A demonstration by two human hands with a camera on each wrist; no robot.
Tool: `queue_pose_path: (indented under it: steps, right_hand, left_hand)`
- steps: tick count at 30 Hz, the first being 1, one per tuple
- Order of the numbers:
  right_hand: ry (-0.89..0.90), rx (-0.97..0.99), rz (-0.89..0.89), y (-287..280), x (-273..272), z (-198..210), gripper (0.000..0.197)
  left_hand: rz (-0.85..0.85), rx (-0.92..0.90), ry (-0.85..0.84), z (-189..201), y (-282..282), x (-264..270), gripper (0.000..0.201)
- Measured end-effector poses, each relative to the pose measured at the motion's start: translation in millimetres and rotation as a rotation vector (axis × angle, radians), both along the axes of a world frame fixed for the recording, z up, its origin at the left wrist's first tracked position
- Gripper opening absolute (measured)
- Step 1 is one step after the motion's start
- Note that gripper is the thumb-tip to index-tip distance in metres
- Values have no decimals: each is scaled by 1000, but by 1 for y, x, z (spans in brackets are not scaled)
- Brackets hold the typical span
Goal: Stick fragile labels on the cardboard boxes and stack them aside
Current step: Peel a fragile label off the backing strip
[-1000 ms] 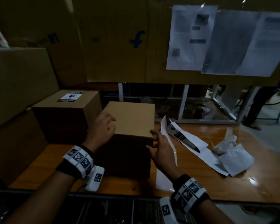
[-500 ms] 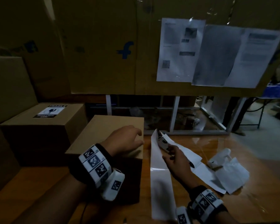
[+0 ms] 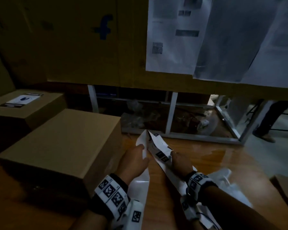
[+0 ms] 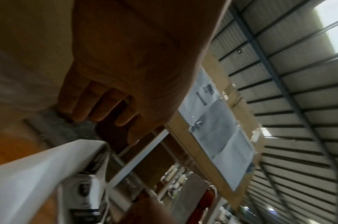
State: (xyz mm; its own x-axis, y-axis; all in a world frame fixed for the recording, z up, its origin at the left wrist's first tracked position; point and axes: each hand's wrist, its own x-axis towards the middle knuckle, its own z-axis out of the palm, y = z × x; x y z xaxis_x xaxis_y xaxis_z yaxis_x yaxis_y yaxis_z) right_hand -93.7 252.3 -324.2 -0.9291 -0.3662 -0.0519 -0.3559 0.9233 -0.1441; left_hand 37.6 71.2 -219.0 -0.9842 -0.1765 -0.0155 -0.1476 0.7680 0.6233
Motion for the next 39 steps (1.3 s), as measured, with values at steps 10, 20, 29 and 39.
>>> queue_pose_path:
  steps: [10,20,29,39]
  right_hand:
    - [63,4,224,35,-33,116,4]
    - [105,102,175,53,-109,176,14]
    - [182,-159,113,21,-142,136,24]
    - [-84,-455,311,4,-92,90,13]
  left_hand:
    - [180,-105,71,-49,-23,-92,92]
    - [-57,613,62,-53,-16,-127,11]
    - [-40,1011,-191,-68,3,-148,13]
    - [-88,1205,-90,-91,2,-151,22]
